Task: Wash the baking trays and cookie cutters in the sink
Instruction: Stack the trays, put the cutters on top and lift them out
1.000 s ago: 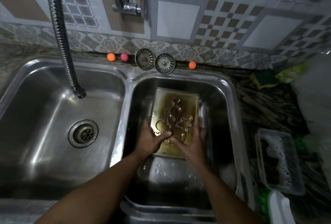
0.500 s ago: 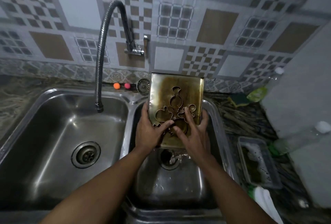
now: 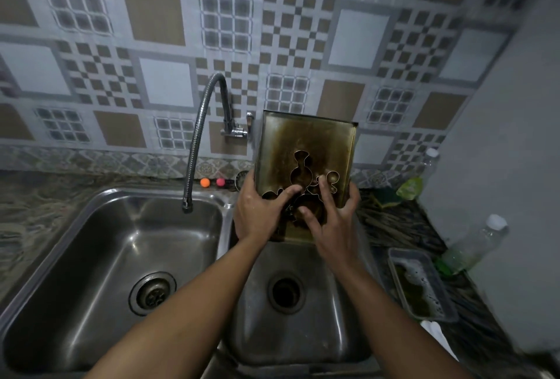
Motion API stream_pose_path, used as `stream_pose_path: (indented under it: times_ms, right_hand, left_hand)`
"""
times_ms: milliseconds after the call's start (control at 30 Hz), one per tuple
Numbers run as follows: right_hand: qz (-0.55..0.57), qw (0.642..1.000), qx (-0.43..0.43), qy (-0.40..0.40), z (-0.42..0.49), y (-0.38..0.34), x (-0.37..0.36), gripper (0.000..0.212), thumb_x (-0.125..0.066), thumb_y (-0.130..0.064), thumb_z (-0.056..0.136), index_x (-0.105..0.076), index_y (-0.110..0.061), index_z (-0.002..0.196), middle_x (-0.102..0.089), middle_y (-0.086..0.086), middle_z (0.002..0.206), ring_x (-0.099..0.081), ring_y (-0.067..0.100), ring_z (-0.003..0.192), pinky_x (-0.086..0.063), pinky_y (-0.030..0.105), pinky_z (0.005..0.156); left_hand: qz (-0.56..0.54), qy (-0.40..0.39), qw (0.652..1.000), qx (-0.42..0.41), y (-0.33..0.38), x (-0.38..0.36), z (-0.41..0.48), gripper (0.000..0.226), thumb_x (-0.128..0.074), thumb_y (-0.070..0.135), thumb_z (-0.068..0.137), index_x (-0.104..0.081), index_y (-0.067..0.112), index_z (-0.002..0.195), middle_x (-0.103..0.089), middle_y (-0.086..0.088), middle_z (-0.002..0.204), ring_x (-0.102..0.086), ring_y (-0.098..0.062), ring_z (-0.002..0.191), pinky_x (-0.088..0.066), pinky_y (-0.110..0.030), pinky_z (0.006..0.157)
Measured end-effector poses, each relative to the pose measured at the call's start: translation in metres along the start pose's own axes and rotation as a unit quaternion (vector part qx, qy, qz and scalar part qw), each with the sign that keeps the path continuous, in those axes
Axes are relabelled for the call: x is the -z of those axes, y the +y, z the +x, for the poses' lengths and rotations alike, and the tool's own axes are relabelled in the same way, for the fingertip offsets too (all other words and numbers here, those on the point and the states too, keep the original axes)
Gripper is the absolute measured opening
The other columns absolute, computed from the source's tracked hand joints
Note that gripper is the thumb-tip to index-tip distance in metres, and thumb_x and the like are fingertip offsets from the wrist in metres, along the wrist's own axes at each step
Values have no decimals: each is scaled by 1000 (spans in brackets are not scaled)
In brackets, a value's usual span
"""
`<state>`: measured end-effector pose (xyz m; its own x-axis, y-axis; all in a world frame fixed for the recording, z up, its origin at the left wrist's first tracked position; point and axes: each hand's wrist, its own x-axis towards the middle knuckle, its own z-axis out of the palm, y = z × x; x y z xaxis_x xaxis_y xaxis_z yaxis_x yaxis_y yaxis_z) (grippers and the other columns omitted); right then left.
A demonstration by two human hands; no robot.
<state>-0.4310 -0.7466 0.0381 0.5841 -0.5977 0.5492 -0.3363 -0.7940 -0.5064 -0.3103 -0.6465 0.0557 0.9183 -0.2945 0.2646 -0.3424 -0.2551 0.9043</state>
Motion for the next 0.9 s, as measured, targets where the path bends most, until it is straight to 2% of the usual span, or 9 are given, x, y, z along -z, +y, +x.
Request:
stream_pose_path:
  times_ms: [100,200,267,367,533,633,700,800,900]
  right_hand:
    - [4,999,37,30,10,-7,12,70,-51,-64,85,-22,-47,148,0,12,156,-25,37,140,-50,34,85]
    - [12,994,70,86,20,-13,26,68,-55,-59,86,-29,-41,146,-7,14,152,-22,36,138,-41,36,92]
    - [22,988,92,124,25,-17,34,68,-54,-58,86,-26,-46,147,-9,14,150,-22,37,137,-40,36,91]
    - [25,978,118,170,34,-21,46,76,-58,-54,86,-14,-54,147,-9,12,149,-18,33,137,-42,42,91]
    - [16,961,143,234,62,-36,67,90,-69,-37,80,-13,-52,148,-13,14,145,-21,38,133,-34,48,99]
    - [24,955,158,248,75,-44,76,78,-60,-46,86,-15,-51,149,-13,15,145,-21,36,135,-40,45,96]
    - [31,952,169,253,85,-48,81,69,-54,-53,90,-18,-50,149,-11,14,147,-16,28,140,-47,47,92]
    - [39,948,182,259,98,-54,88,66,-53,-52,91,-21,-48,149,-10,15,148,-9,20,143,-52,52,92]
    - [34,946,183,265,109,-58,93,61,-49,-57,93,-24,-47,148,-8,15,148,-8,21,143,-55,54,87]
  left_hand:
    - [-17,25,999,-40,17,9,3,108,-65,89,52,-46,23,135,-64,0,126,-60,-21,117,-56,-43,90]
    - [-45,38,996,-72,35,15,7,111,-66,88,52,-45,22,138,-63,0,130,-59,-20,120,-55,-43,93]
    - [-47,42,993,-98,47,17,9,115,-65,88,52,-43,18,141,-60,-5,134,-57,-22,123,-53,-41,97]
    - [-49,57,989,-130,69,20,11,118,-65,83,52,-42,13,144,-57,-10,138,-53,-24,128,-47,-31,99]
    - [-69,90,975,-189,103,27,28,113,-66,86,54,-50,10,136,-65,-9,125,-61,-22,117,-55,-41,94]
    - [-85,102,967,-215,120,32,37,106,-69,83,56,-51,12,133,-66,-5,120,-63,-19,112,-56,-39,91]
    - [-99,106,963,-226,129,34,40,104,-72,80,56,-51,13,133,-66,-4,119,-63,-17,111,-56,-38,90]
    - [-111,117,959,-232,141,37,47,102,-72,80,56,-51,14,131,-66,-3,118,-63,-16,109,-57,-37,88]
    - [-117,124,956,-240,152,39,55,103,-71,83,56,-53,13,129,-66,-4,115,-64,-18,107,-58,-39,85]
